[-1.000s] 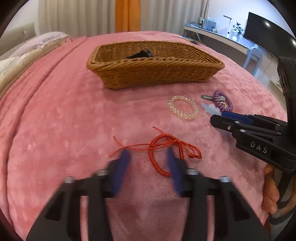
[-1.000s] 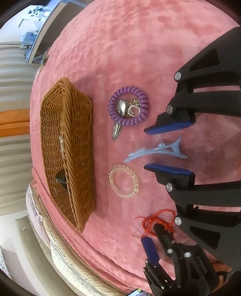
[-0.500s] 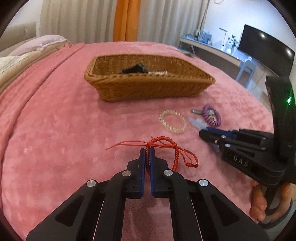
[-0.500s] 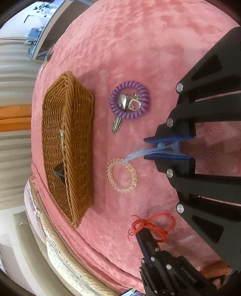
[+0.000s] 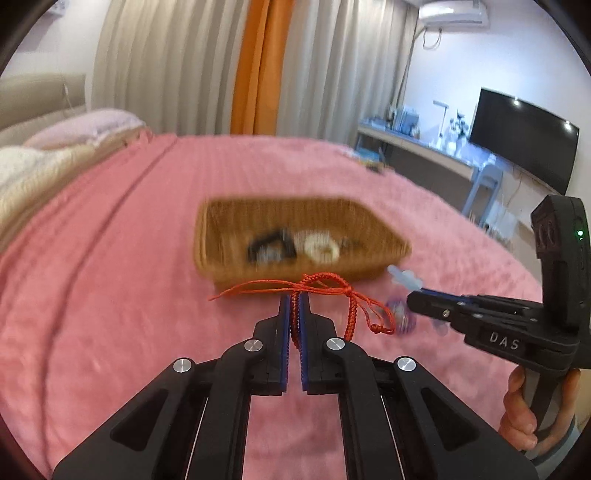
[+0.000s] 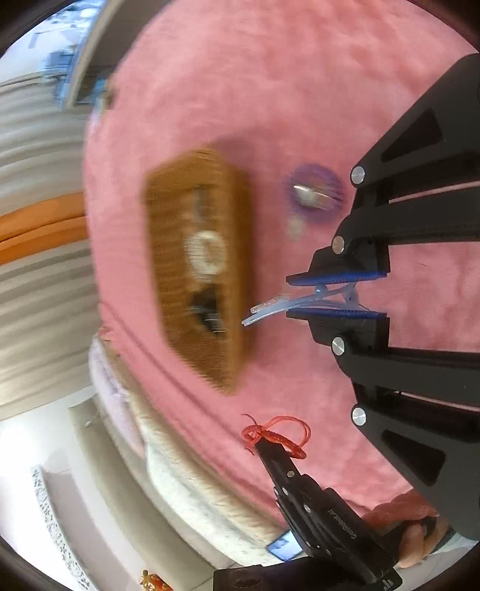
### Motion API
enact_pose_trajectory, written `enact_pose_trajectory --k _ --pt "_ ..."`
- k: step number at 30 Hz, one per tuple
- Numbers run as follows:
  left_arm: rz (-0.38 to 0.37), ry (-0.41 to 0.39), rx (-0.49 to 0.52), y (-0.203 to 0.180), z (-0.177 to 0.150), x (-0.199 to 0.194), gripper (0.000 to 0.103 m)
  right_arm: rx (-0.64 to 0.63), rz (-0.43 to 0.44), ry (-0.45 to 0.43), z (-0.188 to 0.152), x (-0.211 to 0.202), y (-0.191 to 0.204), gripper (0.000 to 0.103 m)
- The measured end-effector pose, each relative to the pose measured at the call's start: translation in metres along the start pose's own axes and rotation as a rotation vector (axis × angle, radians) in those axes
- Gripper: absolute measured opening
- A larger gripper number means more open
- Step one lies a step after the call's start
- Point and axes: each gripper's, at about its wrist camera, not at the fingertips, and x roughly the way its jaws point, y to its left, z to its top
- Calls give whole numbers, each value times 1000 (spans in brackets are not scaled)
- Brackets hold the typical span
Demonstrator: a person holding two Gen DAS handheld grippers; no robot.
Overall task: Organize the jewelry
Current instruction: 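Carry the red cord and blue clip into the basket and open both tools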
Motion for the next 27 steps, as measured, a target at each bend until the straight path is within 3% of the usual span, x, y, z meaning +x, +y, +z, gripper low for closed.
enact_pose_trajectory --k 6,8,14,17,25,27 --pt "-9 -117 -41 7 56 4 2 -45 -95 -144 68 -8 10 10" --pt "48 -149 -15 7 68 18 2 -50 -126 -154 83 9 8 10" --pt "41 -117 -70 29 73 88 2 -46 -200 -101 97 76 -10 10" --pt "9 -93 -123 43 65 119 2 -48 -299 -48 93 110 -19 10" --pt "-3 -14 -113 53 51 149 3 -54 -311 31 81 148 -29 10" --pt "-3 -11 -105 52 50 150 9 -42 -310 44 79 149 -30 11"
